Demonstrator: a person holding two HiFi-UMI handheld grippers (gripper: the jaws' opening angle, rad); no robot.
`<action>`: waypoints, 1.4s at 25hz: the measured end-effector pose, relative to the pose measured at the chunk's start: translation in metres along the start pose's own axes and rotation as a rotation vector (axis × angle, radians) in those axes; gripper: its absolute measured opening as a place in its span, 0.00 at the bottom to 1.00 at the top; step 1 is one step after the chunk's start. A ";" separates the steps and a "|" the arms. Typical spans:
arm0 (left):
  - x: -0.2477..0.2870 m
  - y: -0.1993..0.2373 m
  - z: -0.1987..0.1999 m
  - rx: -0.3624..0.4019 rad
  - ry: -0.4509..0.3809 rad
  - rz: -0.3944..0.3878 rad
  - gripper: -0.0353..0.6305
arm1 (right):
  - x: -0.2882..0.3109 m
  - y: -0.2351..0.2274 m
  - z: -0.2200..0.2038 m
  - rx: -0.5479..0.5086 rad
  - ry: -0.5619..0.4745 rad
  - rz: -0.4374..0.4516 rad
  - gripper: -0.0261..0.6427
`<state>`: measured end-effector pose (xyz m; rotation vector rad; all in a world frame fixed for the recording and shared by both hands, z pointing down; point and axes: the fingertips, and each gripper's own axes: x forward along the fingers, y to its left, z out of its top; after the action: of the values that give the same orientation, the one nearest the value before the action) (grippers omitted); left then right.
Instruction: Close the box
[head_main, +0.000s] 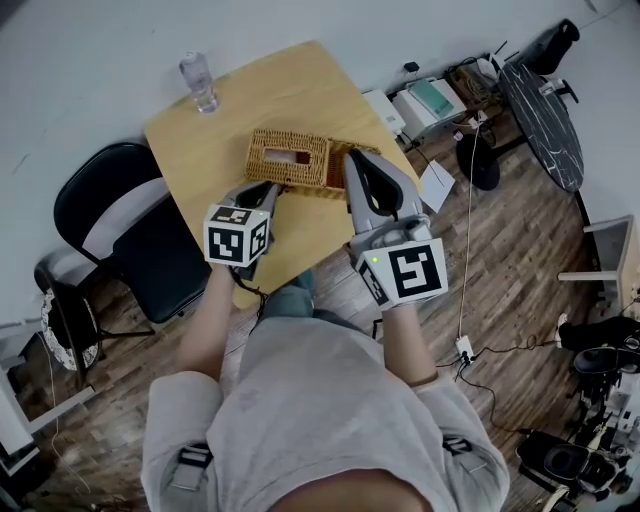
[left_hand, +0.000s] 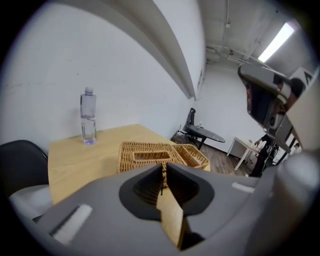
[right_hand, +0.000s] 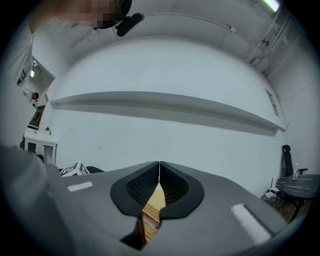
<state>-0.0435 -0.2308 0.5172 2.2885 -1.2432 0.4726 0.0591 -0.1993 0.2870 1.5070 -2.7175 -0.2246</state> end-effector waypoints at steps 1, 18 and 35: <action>-0.005 -0.001 0.004 0.008 -0.016 0.008 0.17 | -0.001 0.001 0.001 0.000 -0.003 0.001 0.05; -0.084 -0.031 0.089 0.088 -0.285 0.034 0.14 | -0.020 -0.005 0.012 0.009 -0.037 -0.031 0.05; -0.144 -0.054 0.146 0.147 -0.515 0.076 0.14 | -0.035 -0.017 0.021 0.010 -0.063 -0.060 0.05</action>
<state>-0.0638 -0.1907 0.3101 2.5921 -1.5811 -0.0122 0.0900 -0.1766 0.2657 1.6129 -2.7268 -0.2647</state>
